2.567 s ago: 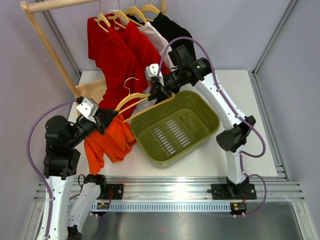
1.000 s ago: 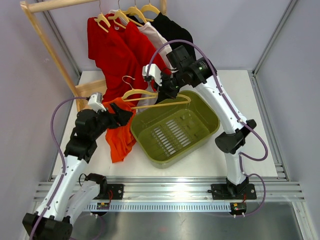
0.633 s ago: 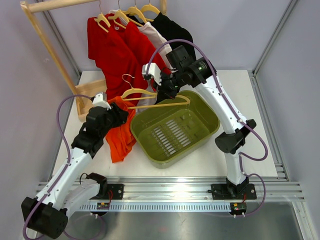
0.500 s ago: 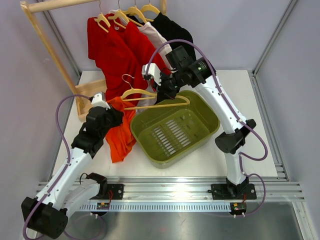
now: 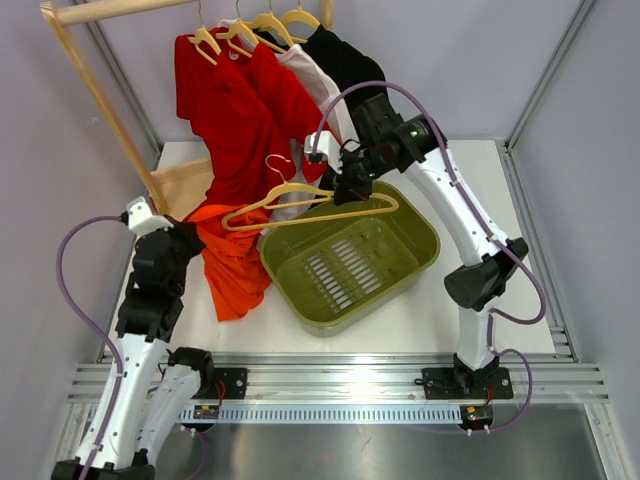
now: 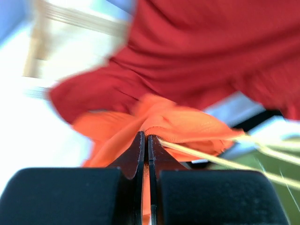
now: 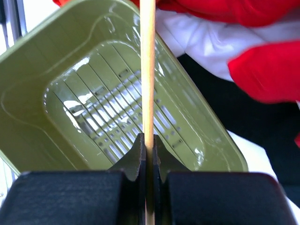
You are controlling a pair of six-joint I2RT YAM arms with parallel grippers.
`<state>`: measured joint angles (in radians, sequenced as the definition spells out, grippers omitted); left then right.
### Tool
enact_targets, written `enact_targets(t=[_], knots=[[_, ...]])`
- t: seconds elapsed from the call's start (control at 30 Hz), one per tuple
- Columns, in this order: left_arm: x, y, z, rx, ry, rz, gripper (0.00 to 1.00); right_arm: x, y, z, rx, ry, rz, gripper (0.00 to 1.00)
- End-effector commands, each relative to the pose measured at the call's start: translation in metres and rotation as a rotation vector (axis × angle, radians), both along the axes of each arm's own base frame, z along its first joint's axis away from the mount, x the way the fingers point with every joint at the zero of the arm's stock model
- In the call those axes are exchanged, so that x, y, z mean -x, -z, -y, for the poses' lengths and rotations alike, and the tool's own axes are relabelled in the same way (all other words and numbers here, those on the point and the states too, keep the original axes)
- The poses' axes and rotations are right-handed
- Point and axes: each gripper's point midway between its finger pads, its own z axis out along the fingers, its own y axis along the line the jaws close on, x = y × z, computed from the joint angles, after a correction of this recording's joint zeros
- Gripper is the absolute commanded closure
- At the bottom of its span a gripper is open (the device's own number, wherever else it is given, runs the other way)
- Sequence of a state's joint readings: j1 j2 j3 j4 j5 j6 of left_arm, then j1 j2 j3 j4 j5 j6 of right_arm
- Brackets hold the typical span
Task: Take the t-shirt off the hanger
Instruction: Remove the tshirt from the hanger
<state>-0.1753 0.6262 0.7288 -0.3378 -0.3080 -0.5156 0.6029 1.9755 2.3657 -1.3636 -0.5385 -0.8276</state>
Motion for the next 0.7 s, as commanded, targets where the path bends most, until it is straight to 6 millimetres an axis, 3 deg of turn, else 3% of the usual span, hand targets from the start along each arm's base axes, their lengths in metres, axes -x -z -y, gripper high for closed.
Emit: enact_targets(t=[0.0, 0.2, 0.43, 0.47, 0.53, 0.57, 0.6, 0.67], knots=[[0.007, -0.001, -0.036, -0.016, -0.141, 0.002, 1.00, 0.013, -0.043, 0.026, -0.082, -0.050, 0.093, 1.00], [0.005, 0.004, -0.039, 0.009, -0.136, -0.013, 1.00, 0.012, -0.057, 0.051, -0.142, -0.049, 0.108, 1.00], [0.003, 0.012, -0.007, 0.016, 0.058, -0.019, 1.00, 0.020, -0.062, 0.047, -0.199, -0.072, 0.066, 1.00], [0.004, 0.007, -0.002, 0.012, 0.092, 0.004, 0.83, 0.019, -0.060, 0.045, -0.205, -0.076, 0.054, 1.00], [0.009, 0.000, 0.014, -0.016, 0.203, 0.032, 0.60, 0.021, -0.059, 0.042, -0.216, -0.085, 0.033, 1.00], [0.011, -0.004, 0.020, -0.030, 0.241, 0.047, 0.38, 0.019, -0.056, 0.041, -0.214, -0.084, 0.023, 1.00], [0.016, -0.008, 0.028, -0.033, 0.297, 0.057, 0.28, 0.018, -0.056, 0.040, -0.211, -0.083, 0.020, 1.00], [0.026, -0.020, 0.037, -0.069, 0.363, 0.097, 0.20, 0.015, -0.053, 0.041, -0.202, -0.077, 0.020, 1.00]])
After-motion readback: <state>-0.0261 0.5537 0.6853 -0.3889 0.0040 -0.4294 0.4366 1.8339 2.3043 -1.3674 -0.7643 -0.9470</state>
